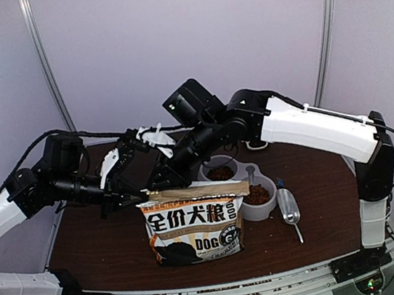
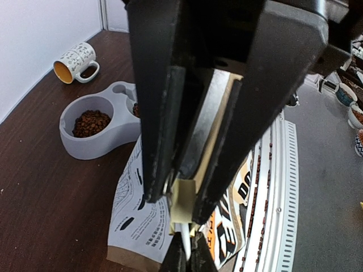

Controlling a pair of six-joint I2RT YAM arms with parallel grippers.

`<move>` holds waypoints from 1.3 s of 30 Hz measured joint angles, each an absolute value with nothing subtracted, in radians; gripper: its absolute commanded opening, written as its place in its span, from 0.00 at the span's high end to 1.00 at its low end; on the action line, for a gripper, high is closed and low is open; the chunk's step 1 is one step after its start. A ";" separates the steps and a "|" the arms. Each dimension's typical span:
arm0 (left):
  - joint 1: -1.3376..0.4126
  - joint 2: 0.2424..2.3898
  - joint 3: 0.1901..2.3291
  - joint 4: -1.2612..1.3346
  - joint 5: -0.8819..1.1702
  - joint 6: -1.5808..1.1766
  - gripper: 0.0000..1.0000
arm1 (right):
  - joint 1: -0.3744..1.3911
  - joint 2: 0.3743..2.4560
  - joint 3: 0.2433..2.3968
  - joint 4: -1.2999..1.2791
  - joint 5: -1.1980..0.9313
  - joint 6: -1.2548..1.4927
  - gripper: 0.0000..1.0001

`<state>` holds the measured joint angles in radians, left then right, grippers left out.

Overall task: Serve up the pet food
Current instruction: Adjust the clamp on the pet food bag.

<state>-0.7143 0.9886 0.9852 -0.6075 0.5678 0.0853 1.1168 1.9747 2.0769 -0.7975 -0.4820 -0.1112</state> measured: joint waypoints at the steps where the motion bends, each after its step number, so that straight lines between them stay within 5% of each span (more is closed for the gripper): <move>1: -0.714 0.989 0.985 -0.607 0.565 0.081 1.00 | 1.120 1.971 2.067 -0.789 -0.473 -0.106 1.00; 7: -0.714 0.988 0.976 -0.599 0.560 0.065 1.00 | 1.124 1.935 1.988 -0.714 -0.440 -0.085 1.00; 14: -0.714 0.993 0.976 -0.591 0.591 0.082 1.00 | 1.133 1.876 1.898 -0.621 -0.429 -0.039 0.60; 24: -0.714 1.007 0.994 -0.598 0.610 0.124 1.00 | 1.097 1.761 1.758 -0.607 -0.438 0.017 0.27; 39: -0.702 1.006 0.999 -0.601 0.581 0.138 1.00 | 0.953 1.495 1.465 -0.465 -0.551 -0.017 0.22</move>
